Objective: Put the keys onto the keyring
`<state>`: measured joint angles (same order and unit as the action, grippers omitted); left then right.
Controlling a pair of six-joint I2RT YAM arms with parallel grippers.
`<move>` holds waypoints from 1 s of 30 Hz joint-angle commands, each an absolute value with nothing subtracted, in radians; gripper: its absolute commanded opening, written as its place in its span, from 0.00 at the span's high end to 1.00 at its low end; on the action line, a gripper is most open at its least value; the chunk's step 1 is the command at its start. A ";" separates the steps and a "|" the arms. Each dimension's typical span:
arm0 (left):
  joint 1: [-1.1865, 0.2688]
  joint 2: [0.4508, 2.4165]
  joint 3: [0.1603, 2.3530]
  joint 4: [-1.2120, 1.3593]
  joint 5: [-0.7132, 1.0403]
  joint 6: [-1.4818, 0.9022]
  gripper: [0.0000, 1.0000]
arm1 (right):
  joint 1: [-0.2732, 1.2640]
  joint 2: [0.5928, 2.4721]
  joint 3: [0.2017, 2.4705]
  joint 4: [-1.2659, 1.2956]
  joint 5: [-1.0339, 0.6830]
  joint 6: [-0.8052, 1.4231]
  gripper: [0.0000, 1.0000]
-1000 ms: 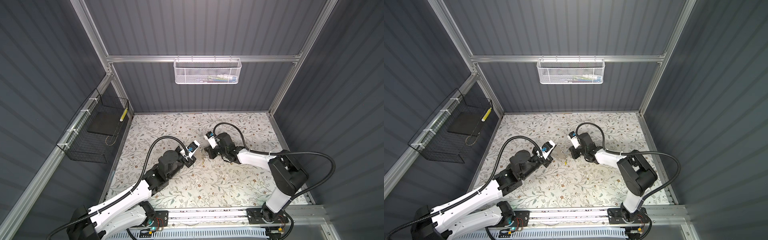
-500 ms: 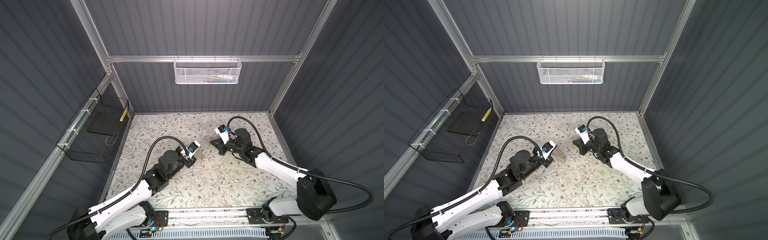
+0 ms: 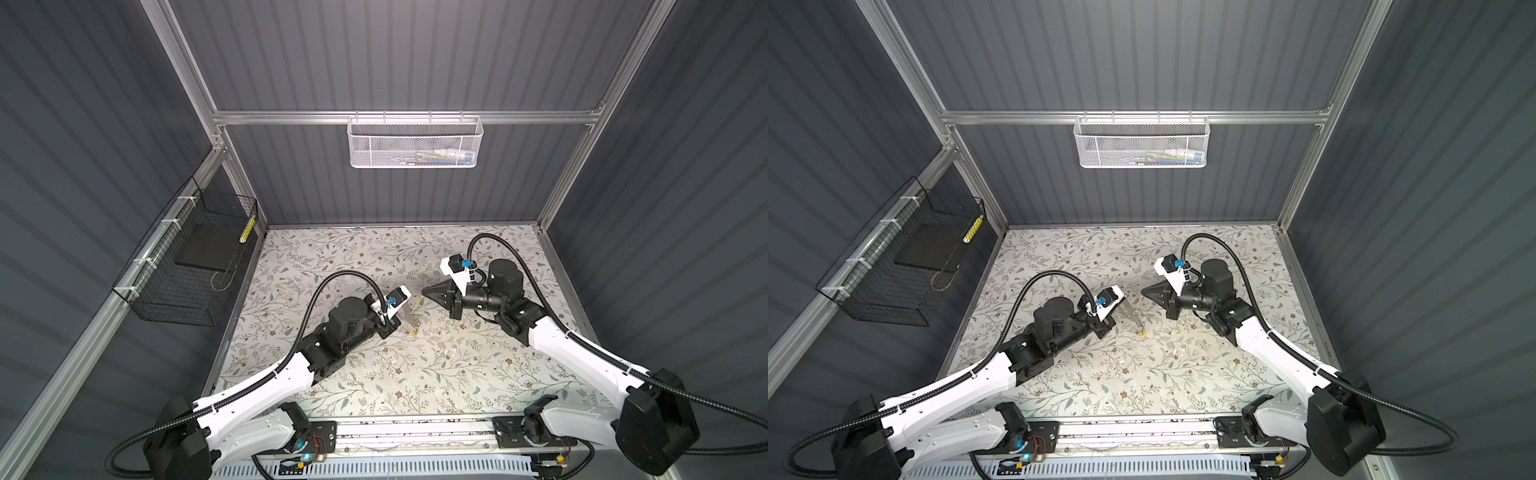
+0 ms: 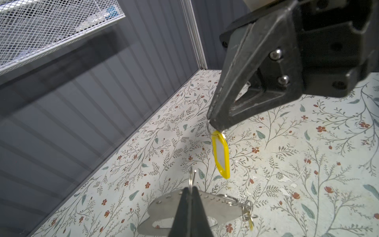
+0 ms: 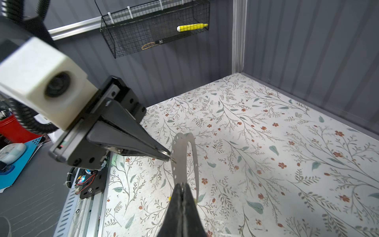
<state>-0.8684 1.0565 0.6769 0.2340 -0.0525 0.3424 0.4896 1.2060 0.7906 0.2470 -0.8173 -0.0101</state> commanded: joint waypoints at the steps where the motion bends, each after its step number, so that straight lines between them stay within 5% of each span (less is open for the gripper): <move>1: -0.860 1.069 0.721 0.297 0.004 0.320 1.00 | 0.485 1.187 0.781 0.265 -0.875 -0.031 1.00; 14: -0.892 1.199 0.596 0.830 -0.143 0.193 1.00 | 0.476 1.211 0.796 0.257 -0.785 0.021 1.00; 30: -1.147 1.525 0.672 1.369 -0.641 0.548 1.00 | 0.412 1.161 0.842 0.249 -0.749 0.129 1.00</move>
<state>-1.1191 1.4914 0.6247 1.1629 -0.5148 0.4240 0.4160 1.1816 0.8062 0.2451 -0.7494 0.1051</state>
